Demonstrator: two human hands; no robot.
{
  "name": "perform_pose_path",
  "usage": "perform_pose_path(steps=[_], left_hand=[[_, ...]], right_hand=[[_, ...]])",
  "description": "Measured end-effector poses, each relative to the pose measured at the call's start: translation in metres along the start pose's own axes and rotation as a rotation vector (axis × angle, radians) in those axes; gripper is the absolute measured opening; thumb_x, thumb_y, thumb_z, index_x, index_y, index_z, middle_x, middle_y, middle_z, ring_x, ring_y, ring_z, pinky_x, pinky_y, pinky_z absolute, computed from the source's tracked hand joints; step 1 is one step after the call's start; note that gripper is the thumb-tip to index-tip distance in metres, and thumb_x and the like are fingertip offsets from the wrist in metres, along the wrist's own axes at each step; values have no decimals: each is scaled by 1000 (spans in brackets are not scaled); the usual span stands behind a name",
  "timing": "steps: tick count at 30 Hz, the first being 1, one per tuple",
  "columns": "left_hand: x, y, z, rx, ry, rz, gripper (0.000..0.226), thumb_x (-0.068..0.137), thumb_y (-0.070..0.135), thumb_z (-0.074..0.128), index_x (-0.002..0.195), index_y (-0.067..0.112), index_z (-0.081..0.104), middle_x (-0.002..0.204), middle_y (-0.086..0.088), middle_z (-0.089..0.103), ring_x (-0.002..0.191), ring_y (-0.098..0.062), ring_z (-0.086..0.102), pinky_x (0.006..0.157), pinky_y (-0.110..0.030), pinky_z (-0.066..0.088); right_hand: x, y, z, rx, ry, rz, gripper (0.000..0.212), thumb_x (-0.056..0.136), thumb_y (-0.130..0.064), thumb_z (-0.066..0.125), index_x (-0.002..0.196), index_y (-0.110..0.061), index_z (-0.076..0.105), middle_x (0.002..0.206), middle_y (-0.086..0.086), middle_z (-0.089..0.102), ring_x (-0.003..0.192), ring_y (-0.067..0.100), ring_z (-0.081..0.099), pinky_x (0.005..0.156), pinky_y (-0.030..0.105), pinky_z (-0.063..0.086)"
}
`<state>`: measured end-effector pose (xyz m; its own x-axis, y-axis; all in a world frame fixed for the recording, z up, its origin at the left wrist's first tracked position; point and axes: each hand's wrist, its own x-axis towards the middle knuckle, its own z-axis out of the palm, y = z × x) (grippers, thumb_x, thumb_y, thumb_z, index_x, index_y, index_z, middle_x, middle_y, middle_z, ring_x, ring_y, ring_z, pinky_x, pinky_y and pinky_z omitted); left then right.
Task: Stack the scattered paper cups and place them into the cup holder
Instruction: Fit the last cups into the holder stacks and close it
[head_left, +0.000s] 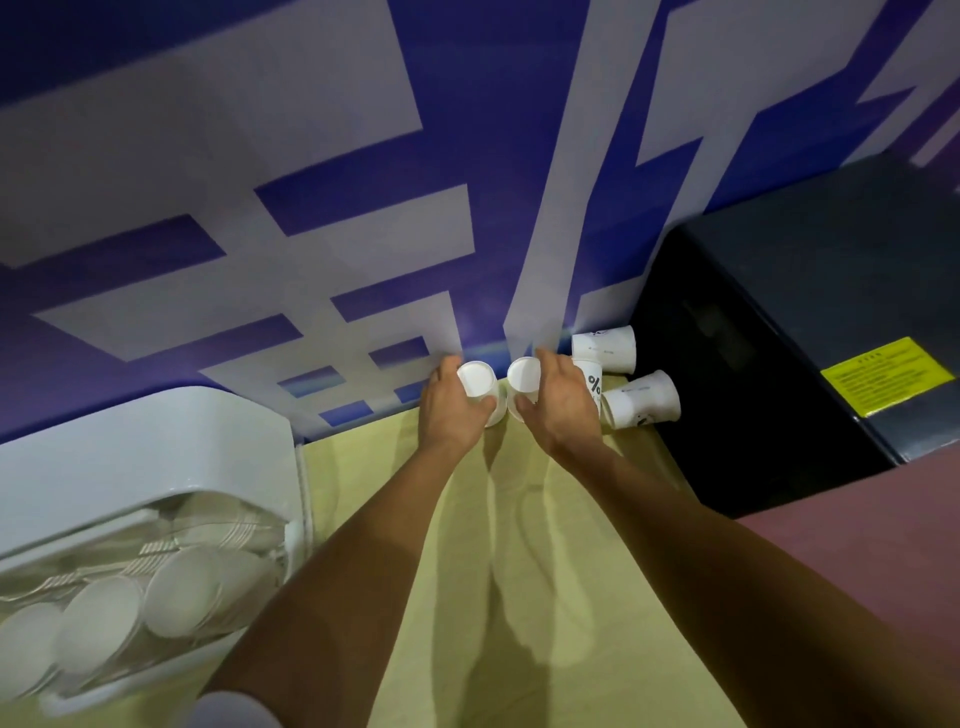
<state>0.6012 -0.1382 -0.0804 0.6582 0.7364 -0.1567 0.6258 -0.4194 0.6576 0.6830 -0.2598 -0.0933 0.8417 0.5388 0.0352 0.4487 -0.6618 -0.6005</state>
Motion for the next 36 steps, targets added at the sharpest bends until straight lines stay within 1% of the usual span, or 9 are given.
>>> perform_pose_path(steps=[3, 9, 17, 20, 22, 25, 30, 33, 36], left_hand=[[-13, -2, -11, 16, -18, 29, 60, 80, 27, 78, 132, 23, 48, 131, -4, 54, 117, -25, 52, 96, -42, 51], [-41, -12, -56, -31, 0, 4, 62, 82, 31, 77, 134, 27, 44, 133, -2, 51, 117, -24, 53, 96, -41, 53], [-99, -28, -128, -148, -4, 16, 54, 81, 31, 77, 125, 24, 45, 124, -1, 54, 111, -24, 56, 92, -40, 52], [-120, -35, -164, -185, 17, 40, 55, 82, 32, 76, 126, 24, 45, 121, 2, 52, 107, -20, 55, 89, -33, 49], [-139, -45, -184, -216, 48, 51, 52, 80, 33, 75, 123, 25, 47, 118, 2, 55, 104, -19, 57, 86, -33, 50], [-170, -69, -205, -263, 82, 36, 52, 76, 34, 75, 121, 29, 50, 116, 4, 59, 103, -18, 58, 90, -39, 52], [-205, -113, -245, -275, 142, -9, 52, 80, 32, 75, 127, 31, 53, 124, 3, 60, 111, -18, 57, 96, -36, 48], [-224, -140, -262, -324, 179, -66, 53, 76, 41, 74, 124, 34, 52, 118, 7, 63, 107, -17, 60, 94, -40, 51], [-243, -165, -274, -384, 228, -130, 43, 78, 39, 76, 113, 33, 52, 108, 8, 64, 101, -17, 62, 90, -40, 53]], right_hand=[[-10, -4, -5, 10, -6, -30, 55, 88, -36, 68, 135, -18, 46, 125, 5, 56, 113, 24, 52, 90, 39, 48], [-30, -33, -25, 38, -30, 14, 59, 83, -42, 69, 134, -23, 45, 126, 3, 53, 112, 22, 53, 91, 39, 50], [-79, -97, -51, 108, -35, -36, 55, 85, -35, 69, 135, -28, 47, 126, 7, 52, 106, 26, 55, 88, 35, 49], [-89, -131, -60, 110, -21, -49, 55, 83, -37, 70, 132, -29, 47, 127, 7, 51, 103, 24, 56, 85, 33, 50], [-100, -151, -64, 157, -19, -51, 54, 81, -35, 72, 129, -25, 49, 126, 6, 50, 101, 22, 54, 82, 31, 46], [-125, -173, -58, 169, -42, -34, 56, 79, -34, 76, 127, -22, 47, 124, 6, 50, 99, 21, 51, 80, 30, 44], [-169, -209, -28, 176, -80, -60, 59, 77, -36, 79, 123, -23, 44, 119, 4, 52, 101, 23, 56, 83, 39, 55], [-188, -234, -15, 231, -87, -66, 57, 76, -30, 80, 118, -20, 43, 113, 3, 53, 97, 24, 58, 74, 33, 50], [-205, -253, -1, 264, -125, -31, 59, 76, -28, 82, 116, -19, 40, 113, 3, 54, 97, 23, 59, 71, 29, 49]])
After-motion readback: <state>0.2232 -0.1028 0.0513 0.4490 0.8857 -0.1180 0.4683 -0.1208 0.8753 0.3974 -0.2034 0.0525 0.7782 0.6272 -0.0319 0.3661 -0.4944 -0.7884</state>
